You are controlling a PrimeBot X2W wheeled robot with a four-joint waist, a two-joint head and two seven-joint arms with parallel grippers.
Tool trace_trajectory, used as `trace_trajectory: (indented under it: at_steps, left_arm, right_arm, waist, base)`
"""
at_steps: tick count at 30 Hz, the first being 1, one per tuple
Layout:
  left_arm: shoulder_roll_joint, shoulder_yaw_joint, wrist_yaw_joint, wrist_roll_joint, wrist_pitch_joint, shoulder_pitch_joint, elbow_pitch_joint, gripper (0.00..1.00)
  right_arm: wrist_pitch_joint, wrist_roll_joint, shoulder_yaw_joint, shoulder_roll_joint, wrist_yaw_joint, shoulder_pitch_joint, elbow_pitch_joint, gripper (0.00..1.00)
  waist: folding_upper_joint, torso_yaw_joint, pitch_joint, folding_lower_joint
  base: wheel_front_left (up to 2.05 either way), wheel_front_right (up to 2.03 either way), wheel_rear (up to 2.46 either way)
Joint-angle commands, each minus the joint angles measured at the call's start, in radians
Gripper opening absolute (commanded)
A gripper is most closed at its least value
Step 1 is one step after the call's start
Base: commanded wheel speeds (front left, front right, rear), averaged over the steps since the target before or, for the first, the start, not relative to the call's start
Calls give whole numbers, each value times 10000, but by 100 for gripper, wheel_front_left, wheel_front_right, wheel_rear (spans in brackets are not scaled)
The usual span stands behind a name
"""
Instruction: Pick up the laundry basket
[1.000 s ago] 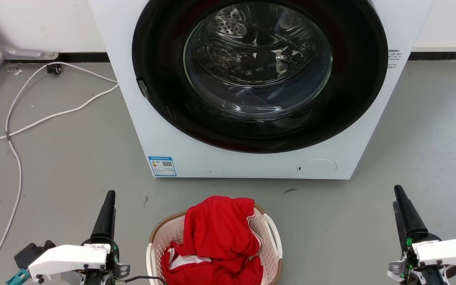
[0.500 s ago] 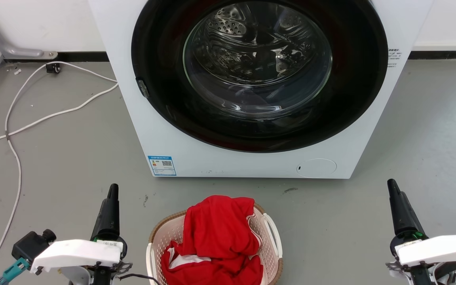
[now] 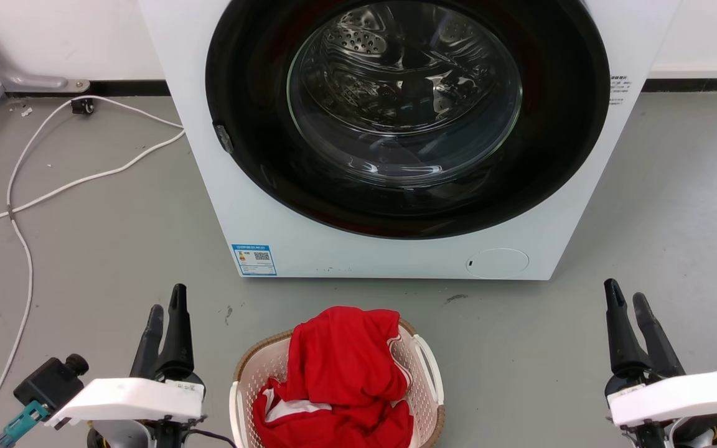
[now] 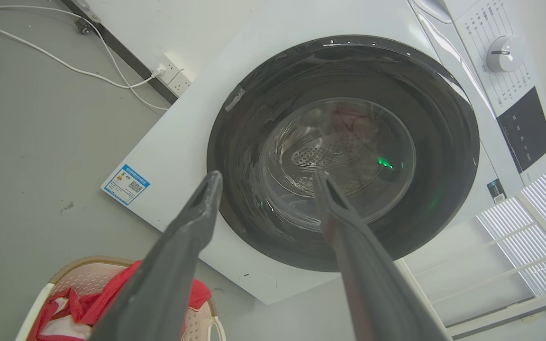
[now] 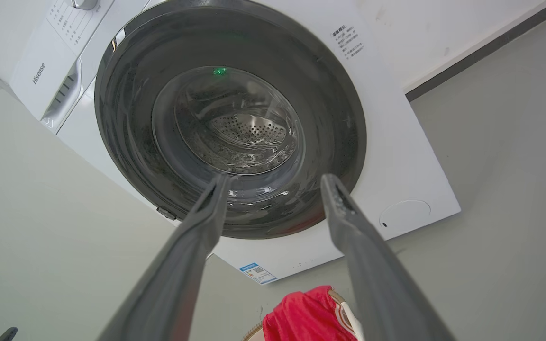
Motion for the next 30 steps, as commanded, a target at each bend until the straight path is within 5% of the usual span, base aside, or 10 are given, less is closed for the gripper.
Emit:
trace_trajectory:
  at_steps: [1, 30]
  left_arm:
    - [30, -53, 26, 427, -140, 8, -238, 100]
    - [38, -307, 54, 3852, -980, 350, -702, 100]
  right_arm:
    - [-129, -505, 26, -38, 0, 41, -277, 100]
    - [-969, -4505, 217, -54, 0, 549, -918, 100]
  waist:
    - [0, 0, 1, 0]
    - [0, -4, 9, 0]
  base:
    - [0, 0, 0]
    - [0, 0, 0]
